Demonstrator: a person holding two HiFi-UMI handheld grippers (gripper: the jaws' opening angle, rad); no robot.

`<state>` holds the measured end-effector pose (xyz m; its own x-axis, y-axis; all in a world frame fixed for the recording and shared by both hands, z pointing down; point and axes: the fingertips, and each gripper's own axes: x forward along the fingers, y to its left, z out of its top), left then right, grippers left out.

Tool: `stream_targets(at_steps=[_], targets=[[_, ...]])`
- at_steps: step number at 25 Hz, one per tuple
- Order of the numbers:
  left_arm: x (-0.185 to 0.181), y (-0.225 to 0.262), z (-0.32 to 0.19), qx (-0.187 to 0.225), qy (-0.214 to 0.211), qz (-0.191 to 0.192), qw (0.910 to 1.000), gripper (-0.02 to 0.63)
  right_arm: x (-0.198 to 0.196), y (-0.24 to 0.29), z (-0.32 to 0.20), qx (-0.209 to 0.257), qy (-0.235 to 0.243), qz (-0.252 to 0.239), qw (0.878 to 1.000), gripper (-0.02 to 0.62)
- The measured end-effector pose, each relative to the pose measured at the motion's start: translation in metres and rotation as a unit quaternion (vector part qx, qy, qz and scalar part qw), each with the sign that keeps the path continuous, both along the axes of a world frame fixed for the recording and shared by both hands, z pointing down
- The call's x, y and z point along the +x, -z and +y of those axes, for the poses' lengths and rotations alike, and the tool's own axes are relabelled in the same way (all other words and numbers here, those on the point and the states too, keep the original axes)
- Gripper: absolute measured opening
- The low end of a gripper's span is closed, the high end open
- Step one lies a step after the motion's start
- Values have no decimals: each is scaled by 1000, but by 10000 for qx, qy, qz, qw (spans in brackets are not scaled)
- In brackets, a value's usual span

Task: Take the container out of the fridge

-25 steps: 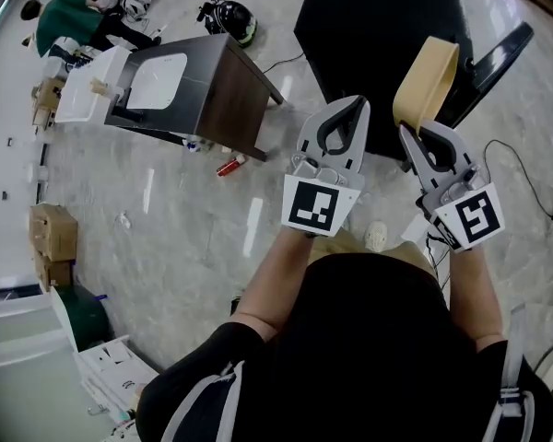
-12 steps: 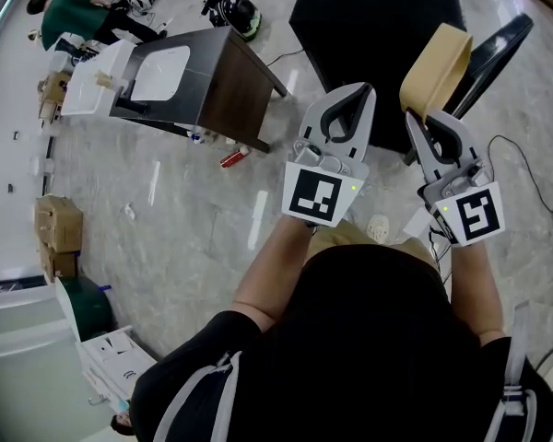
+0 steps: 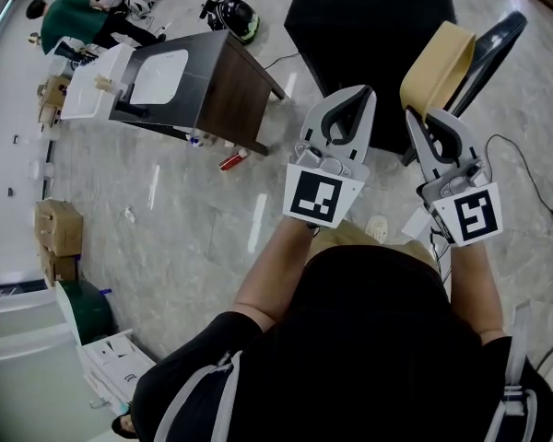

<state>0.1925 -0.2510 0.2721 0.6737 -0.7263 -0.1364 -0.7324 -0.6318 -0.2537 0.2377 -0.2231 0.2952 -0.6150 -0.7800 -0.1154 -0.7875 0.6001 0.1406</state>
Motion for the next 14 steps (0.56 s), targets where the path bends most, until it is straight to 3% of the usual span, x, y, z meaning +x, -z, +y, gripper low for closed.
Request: stream_targets(at_steps=[14], targets=[[8,0,0,-5,-174,-1,9998,21,12,-1,-5,-40,-248,-45,9997,38]])
